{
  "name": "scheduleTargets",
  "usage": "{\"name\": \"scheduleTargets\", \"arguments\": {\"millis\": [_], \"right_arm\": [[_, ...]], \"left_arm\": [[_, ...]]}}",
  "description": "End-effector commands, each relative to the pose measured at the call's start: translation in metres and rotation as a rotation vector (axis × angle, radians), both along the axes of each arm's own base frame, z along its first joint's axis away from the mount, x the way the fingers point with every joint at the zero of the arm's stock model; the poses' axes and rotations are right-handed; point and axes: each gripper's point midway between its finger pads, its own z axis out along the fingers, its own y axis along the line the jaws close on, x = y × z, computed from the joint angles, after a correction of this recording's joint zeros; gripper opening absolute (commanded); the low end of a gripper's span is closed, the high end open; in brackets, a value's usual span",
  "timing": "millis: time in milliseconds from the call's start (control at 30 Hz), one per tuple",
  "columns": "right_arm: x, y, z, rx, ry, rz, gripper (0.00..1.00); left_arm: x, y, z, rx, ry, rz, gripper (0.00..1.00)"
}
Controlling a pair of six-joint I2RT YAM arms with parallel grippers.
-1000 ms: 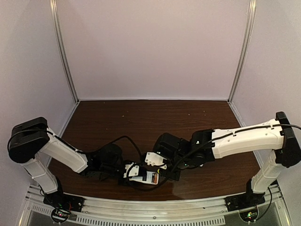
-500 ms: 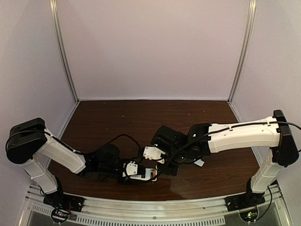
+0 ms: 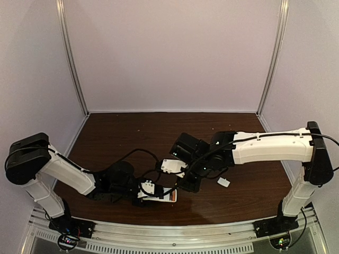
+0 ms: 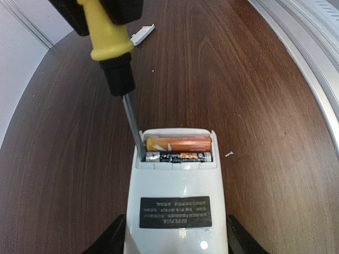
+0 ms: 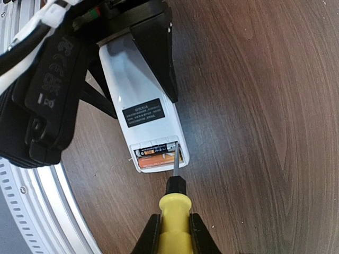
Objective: Unload the batteries from the remote control
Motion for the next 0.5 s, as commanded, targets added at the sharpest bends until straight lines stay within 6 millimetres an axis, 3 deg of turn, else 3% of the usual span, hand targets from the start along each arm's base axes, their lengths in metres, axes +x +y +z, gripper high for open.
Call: {"name": "scheduleTargets", "arguments": {"millis": [0, 467], "right_arm": [[-0.002, -0.004, -0.007, -0.027, 0.081, -0.016, 0.0], [0.03, 0.0, -0.004, -0.014, 0.107, -0.126, 0.0]], "left_arm": [[0.006, -0.018, 0.047, -0.159, -0.113, -0.024, 0.0], [0.004, -0.019, 0.046, -0.159, -0.117, -0.028, 0.0]]}}
